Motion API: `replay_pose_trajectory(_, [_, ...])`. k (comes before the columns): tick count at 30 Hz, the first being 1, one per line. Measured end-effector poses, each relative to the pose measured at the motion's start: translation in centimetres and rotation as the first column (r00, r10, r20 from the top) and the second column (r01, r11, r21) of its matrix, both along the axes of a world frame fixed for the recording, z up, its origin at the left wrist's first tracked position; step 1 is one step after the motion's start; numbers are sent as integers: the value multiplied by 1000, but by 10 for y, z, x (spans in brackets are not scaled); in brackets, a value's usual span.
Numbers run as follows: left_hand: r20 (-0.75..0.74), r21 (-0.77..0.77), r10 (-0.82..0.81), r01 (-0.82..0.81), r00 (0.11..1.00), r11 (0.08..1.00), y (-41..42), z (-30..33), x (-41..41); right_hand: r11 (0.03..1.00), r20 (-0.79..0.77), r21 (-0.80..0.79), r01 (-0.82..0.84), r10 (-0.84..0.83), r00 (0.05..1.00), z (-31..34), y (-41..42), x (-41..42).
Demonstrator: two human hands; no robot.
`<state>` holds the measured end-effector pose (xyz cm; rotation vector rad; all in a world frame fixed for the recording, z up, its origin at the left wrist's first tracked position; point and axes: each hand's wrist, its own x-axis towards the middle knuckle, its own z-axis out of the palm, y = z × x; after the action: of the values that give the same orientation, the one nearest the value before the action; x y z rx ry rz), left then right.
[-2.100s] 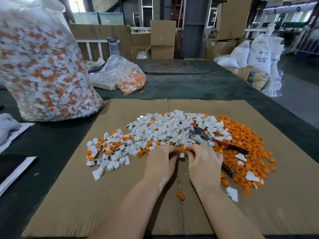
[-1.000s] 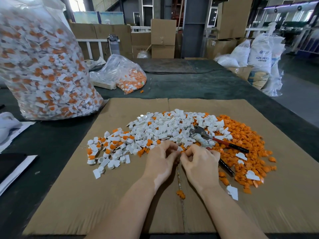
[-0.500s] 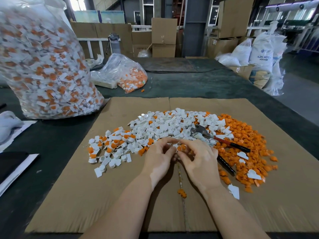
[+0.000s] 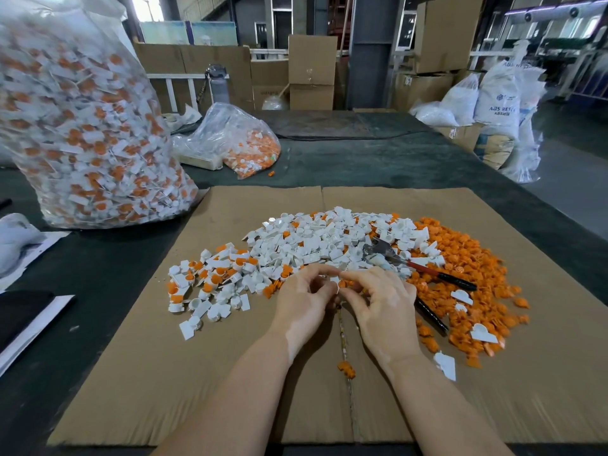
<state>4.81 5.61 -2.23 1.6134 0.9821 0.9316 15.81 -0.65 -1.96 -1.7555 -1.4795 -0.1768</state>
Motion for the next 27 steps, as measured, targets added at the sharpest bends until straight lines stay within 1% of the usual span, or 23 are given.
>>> replay_pose_trajectory(7, [-9,6,3,-3,1000,1000,2,3,4,1000,-17,-14,-1,1,1000,0,1,1])
replay_pose_trajectory(10, [37,-88,4,-1,999,996,4,6,7,1000,-1,-17,14,-14,1000,3,0,4])
replay_pose_trajectory(11, [90,-146,4,9,996,989,4,7,8,998,8,-25,51,-51,999,6,0,8])
replay_pose_trajectory(13, [193,-240,20,28,981,970,3,9,9,975,48,-97,198,-194,980,13,1,18])
replay_pose_trajectory(14, [209,-256,29,26,978,966,4,9,10,942,88,-168,291,-280,956,18,2,25])
replay_pose_trajectory(16, [208,-263,35,22,978,965,5,10,10,814,185,-385,434,-393,901,25,4,41])
replay_pose_trajectory(18, [202,-259,44,10,978,966,6,11,11,654,225,-609,448,-399,889,32,8,54])
replay_pose_trajectory(19, [204,-259,49,6,978,966,6,10,11,598,229,-677,429,-383,895,33,10,58])
replay_pose_trajectory(21, [208,-258,52,3,977,966,6,10,11,546,259,-726,418,-346,902,33,14,61])
replay_pose_trajectory(22, [206,-255,52,3,977,967,5,10,11,546,279,-722,426,-334,900,33,15,61])
replay_pose_trajectory(24, [209,-251,54,0,976,968,5,10,11,574,316,-685,447,-319,894,33,15,60])
replay_pose_trajectory(27, [239,-277,81,-12,968,961,7,11,11,659,382,-568,494,-322,867,37,11,55])
